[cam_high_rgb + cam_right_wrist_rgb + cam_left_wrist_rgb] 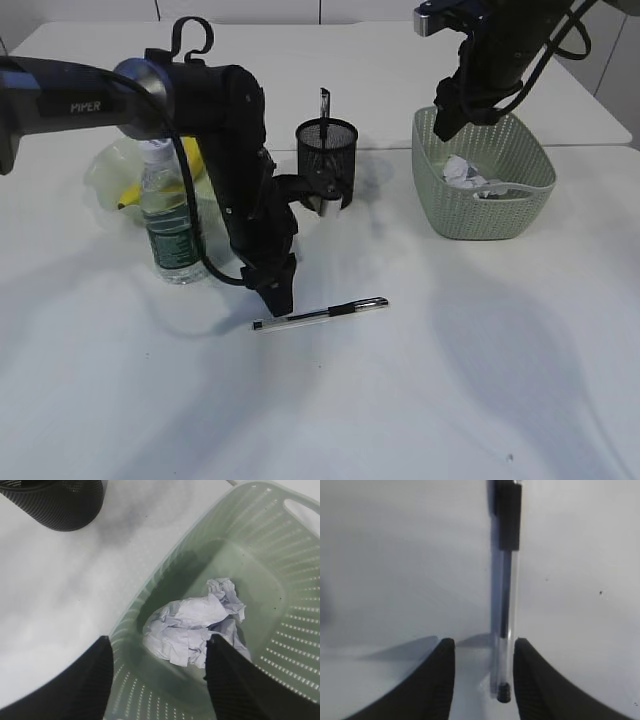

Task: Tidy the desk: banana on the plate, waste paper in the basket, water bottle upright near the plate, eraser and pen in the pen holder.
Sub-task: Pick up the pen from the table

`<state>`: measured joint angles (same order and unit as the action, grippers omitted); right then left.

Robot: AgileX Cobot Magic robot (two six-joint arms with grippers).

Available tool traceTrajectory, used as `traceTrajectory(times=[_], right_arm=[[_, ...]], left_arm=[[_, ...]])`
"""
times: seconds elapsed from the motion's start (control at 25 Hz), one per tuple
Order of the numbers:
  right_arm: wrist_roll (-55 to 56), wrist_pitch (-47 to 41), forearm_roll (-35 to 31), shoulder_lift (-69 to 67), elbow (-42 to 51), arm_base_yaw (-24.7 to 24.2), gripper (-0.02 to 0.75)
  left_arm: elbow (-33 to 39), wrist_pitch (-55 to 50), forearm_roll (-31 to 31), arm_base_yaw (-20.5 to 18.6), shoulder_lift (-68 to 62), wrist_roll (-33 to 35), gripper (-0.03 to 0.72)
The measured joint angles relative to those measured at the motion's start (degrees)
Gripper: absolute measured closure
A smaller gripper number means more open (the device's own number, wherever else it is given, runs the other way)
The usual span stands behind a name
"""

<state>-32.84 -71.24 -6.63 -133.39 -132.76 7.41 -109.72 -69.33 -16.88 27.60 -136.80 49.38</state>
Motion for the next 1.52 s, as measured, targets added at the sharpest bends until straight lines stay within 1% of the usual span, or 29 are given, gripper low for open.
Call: traceTrajectory(times=[0.2,0.32,0.56,0.84,1.12,1.52], right_arm=[[0.00,0.00,0.11,0.00,0.00,0.00,0.296],[0.00,0.00,0.48,0.00,0.00,0.00,0.296],[0.00,0.00,0.69,0.00,0.00,0.00,0.296],[0.00,0.00,0.81,0.00,0.00,0.00,0.296],[0.00,0.00,0.81,0.00,0.00,0.00,0.296],[0.00,0.00,0.81,0.00,0.00,0.00,0.296]], left_arm=[[-2.71,0.00,0.13,0.98,-0.09,-1.26,0.411],[-2.71,0.00,0.13,2.01,-0.13,-2.26,0.410],[-2.71,0.00,0.13,2.85,-0.13,-4.07,0.409],[-2.71,0.00,0.13,2.85,-0.13,-5.54,0.409],[-2.71,0.00,2.24,2.85,-0.13,-7.00,0.409],[-2.71,0.00,2.14,2.96,-0.13,-8.91,0.409]])
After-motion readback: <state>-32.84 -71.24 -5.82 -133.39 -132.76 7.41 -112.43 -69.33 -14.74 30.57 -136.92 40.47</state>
